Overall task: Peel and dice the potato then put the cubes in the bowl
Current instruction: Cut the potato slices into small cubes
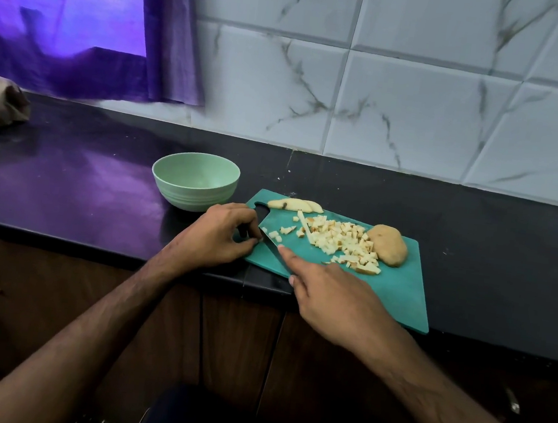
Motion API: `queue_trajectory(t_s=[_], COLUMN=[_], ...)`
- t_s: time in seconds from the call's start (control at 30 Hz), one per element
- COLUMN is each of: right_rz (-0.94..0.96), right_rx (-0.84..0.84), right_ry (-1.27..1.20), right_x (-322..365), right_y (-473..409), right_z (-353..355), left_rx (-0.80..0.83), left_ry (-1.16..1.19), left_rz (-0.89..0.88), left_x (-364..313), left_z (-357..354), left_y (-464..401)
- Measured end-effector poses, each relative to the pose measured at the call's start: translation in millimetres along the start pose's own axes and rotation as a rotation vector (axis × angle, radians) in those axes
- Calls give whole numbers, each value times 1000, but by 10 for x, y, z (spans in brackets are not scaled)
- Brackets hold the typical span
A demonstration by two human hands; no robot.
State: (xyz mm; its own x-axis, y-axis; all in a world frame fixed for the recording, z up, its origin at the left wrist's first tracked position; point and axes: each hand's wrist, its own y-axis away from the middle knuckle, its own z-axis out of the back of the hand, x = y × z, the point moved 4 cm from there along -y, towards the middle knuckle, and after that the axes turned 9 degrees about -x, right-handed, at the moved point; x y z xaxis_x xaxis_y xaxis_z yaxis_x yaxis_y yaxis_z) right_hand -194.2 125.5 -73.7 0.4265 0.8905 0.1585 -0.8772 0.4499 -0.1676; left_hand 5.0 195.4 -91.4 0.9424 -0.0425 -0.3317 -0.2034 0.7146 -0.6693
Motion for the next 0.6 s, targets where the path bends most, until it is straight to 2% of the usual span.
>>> queue_trajectory(t_s=[0.23, 0.6], right_rz=[19, 17], right_rx=[2, 50], right_ry=[-37, -82], right_x=[-21, -54], right_y=[56, 48], right_z=[118, 22], left_rx=[-19, -21], left_ry=[65, 80], left_rz=[74, 69], left_x=[-1, -14], left_z=[21, 30], left_y=[-2, 1])
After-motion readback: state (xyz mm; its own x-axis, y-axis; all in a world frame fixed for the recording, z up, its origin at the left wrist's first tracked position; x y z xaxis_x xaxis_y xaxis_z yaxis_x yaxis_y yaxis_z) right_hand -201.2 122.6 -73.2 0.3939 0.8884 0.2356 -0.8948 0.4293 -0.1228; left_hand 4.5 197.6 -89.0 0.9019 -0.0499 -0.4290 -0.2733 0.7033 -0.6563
